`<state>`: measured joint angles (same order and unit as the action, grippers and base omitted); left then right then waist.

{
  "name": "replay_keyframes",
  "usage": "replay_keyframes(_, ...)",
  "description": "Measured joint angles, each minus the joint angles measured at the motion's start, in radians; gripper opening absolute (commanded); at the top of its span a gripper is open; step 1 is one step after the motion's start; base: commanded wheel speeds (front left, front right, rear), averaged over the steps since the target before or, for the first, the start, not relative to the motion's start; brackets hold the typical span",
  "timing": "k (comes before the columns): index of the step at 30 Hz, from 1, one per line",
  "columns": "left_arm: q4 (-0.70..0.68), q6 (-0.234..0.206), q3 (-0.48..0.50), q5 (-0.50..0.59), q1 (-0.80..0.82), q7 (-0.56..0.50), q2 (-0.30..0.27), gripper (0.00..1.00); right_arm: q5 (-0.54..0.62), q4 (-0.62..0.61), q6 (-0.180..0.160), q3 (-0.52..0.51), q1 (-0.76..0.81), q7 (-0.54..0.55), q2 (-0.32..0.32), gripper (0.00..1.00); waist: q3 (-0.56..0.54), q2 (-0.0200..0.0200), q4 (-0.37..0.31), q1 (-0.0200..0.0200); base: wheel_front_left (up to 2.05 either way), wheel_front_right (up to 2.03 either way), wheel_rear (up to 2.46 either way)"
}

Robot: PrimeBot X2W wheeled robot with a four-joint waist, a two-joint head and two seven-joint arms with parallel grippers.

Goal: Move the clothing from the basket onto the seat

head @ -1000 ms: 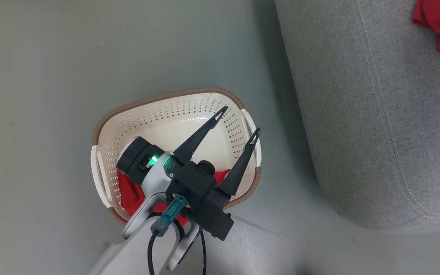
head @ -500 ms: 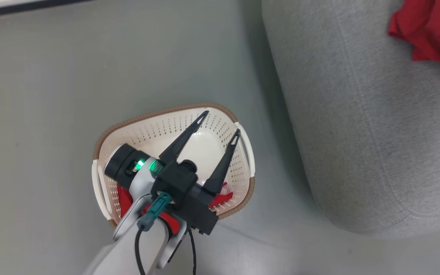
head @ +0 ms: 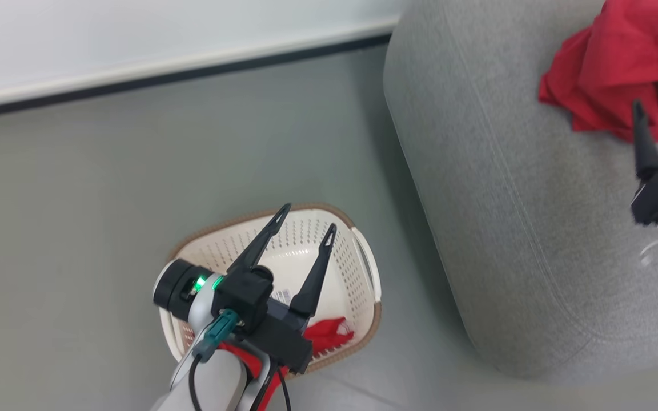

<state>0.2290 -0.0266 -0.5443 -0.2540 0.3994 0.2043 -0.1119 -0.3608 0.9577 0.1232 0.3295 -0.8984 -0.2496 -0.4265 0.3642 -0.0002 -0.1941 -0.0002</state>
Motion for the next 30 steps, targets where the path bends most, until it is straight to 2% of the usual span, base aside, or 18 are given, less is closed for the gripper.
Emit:
replay_keyframes(8,0.049,-0.018,0.055,-0.052,-0.074,0.025,0.002,1.0,-0.015,-0.123,-0.001,-0.016,0.167,-0.002,0.076,1.0,-0.11,0.0,0.044,0.0,0.0,0.0,0.0)
replay_keyframes(12,0.061,-0.021,0.077,-0.063,-0.103,0.028,-0.004,1.0,-0.016,-0.167,-0.015,-0.018,0.232,-0.003,0.104,1.0,-0.148,-0.0001,0.063,0.0,0.0,0.0,0.0)
replay_keyframes(19,0.081,-0.031,0.118,-0.09,-0.171,0.036,-0.021,1.0,-0.009,-0.281,-0.058,-0.018,0.386,-0.004,0.159,1.0,-0.239,0.0,0.102,0.0,0.0,0.0,0.0)
replay_keyframes(30,0.058,-0.054,0.198,-0.126,-0.332,0.044,-0.069,1.0,0.037,-0.497,-0.151,0.0,0.638,-0.004,0.218,1.0,-0.381,0.0,0.138,0.0,0.0,0.0,0.0)
